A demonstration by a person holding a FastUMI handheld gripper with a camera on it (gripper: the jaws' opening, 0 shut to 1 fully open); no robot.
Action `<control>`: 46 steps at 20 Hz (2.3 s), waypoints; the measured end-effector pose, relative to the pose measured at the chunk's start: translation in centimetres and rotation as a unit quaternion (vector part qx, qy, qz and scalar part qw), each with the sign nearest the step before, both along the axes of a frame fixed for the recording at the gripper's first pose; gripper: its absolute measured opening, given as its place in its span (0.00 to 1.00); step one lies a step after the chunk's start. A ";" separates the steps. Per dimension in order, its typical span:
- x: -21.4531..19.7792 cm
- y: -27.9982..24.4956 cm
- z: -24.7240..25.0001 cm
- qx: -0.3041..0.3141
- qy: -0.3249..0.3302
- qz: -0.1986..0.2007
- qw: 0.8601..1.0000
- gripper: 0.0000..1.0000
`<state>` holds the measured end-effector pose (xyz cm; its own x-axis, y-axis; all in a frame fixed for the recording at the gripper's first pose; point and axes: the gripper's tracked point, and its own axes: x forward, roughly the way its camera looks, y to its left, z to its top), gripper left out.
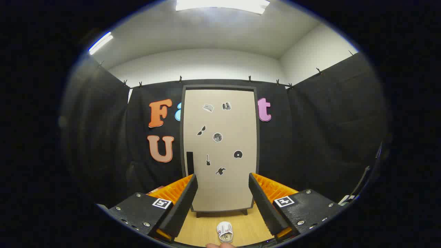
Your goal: Open the shoe cabinet door, grab the shoes and put them into the shoe cabinet, then close the shoe cabinet door.
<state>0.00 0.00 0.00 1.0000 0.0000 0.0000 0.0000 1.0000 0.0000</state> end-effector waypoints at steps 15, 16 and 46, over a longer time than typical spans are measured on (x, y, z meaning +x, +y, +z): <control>-0.3 0.1 0.2 0.003 -0.002 0.004 1.000 0.93; -0.2 0.2 0.1 0.004 -0.001 0.005 1.000 0.93; 15.5 12.5 -5.2 -0.005 0.016 0.073 0.997 0.93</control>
<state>15.48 12.45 -5.17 0.9887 0.1461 -0.0331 -0.1465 0.9892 -0.0082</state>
